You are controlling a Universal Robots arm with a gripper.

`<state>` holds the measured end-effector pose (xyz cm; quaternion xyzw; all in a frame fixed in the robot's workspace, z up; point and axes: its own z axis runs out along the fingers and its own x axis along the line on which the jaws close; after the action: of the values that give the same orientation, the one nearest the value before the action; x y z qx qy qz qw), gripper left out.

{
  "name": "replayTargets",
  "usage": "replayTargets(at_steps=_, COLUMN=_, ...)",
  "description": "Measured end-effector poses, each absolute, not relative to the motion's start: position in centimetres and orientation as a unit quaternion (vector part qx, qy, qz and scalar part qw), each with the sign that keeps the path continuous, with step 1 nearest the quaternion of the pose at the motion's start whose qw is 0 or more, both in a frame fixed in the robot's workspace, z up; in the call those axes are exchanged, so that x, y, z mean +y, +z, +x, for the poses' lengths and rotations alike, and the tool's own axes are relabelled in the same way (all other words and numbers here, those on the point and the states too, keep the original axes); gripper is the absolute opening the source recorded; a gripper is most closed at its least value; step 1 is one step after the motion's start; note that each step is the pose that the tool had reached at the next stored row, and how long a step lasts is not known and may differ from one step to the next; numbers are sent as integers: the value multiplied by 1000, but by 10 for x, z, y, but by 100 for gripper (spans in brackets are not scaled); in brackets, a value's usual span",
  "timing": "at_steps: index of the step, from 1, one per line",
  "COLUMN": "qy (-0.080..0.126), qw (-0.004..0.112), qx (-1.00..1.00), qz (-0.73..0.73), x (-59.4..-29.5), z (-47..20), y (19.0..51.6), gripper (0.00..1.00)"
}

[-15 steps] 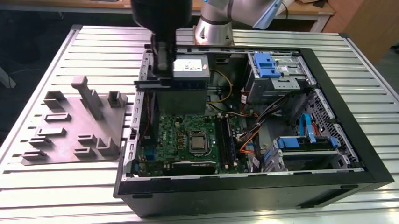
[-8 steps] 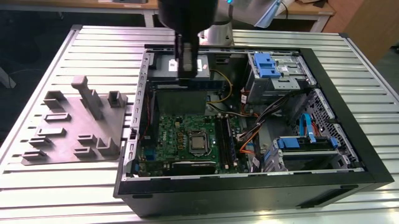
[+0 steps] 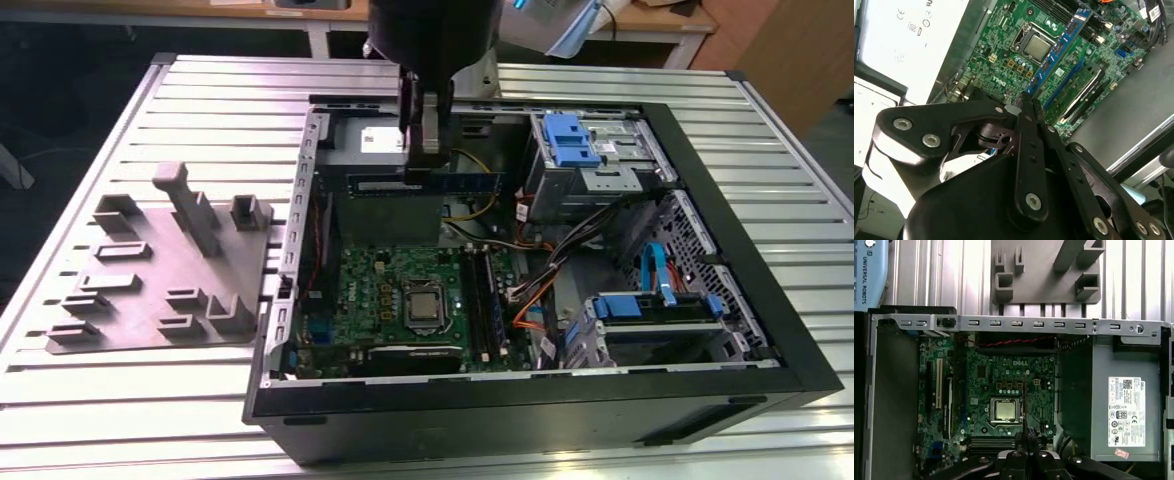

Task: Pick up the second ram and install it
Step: 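Pick up the second ram and move it above second insertion slot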

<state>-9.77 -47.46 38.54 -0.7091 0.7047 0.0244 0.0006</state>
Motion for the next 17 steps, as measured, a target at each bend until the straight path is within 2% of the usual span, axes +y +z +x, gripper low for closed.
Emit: replayTargets(at_steps=17, qy=24, qw=0, qx=705, qz=-709, x=-475, z=-97, y=355, gripper=11)
